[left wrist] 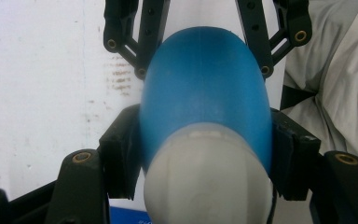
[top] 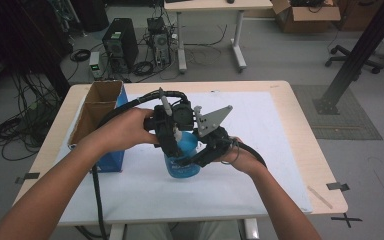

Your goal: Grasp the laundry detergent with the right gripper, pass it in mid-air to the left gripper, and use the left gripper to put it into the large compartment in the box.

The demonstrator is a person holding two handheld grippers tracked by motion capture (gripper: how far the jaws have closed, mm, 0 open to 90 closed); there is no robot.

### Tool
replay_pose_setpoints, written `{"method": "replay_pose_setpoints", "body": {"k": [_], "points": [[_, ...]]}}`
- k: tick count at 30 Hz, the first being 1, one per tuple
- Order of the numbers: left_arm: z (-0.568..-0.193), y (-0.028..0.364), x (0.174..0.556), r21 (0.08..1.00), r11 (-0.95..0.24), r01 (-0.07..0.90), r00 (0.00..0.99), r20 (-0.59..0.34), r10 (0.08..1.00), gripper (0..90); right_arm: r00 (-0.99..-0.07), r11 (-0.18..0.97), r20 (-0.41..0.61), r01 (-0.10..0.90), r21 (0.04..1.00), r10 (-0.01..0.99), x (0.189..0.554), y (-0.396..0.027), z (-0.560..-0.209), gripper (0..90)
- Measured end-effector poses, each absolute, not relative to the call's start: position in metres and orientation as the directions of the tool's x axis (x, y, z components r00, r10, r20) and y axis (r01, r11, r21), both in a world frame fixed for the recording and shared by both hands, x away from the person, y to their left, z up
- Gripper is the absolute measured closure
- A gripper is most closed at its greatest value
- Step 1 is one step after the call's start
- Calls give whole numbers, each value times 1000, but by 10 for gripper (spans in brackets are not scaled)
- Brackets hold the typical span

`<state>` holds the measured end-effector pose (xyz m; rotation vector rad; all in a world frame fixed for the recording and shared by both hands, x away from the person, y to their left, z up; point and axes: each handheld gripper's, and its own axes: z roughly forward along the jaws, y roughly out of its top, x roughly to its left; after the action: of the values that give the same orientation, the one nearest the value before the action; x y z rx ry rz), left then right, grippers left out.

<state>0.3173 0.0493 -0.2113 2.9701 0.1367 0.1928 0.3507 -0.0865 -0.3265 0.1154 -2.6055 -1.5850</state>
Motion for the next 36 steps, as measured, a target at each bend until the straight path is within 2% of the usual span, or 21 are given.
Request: {"method": "replay_pose_setpoints", "body": {"k": [18, 19, 20, 21, 24, 30, 36], "points": [[-209, 42, 317, 154, -985, 83, 987, 124, 103, 384, -992, 459, 33, -27, 888, -122, 351, -90, -325, 424], [-209, 41, 317, 145, -985, 89, 986, 127, 107, 384, -992, 462, 29, -30, 886, -120, 350, -91, -324, 402], [-209, 41, 317, 142, -986, 88, 986, 130, 107, 384, -993, 460, 21, -33, 887, -113, 349, -92, -324, 296], [-208, 41, 318, 144, -985, 97, 985, 131, 116, 384, -995, 457, 19, -29, 889, -101, 348, -92, -324, 243], [-205, 42, 319, 141, -985, 104, 983, 139, 124, 384, -998, 481, 22, -9, 877, -58, 349, -101, -323, 159], [-193, 47, 323, 128, -982, 137, 979, 136, 154, 384, -999, 488, 37, 49, 871, 35, 355, -133, -318, 102], [-180, 49, 329, 110, -975, 192, 965, 157, 208, 383, -991, 492, 9, 72, 868, 130, 357, -169, -305, 88]]}}
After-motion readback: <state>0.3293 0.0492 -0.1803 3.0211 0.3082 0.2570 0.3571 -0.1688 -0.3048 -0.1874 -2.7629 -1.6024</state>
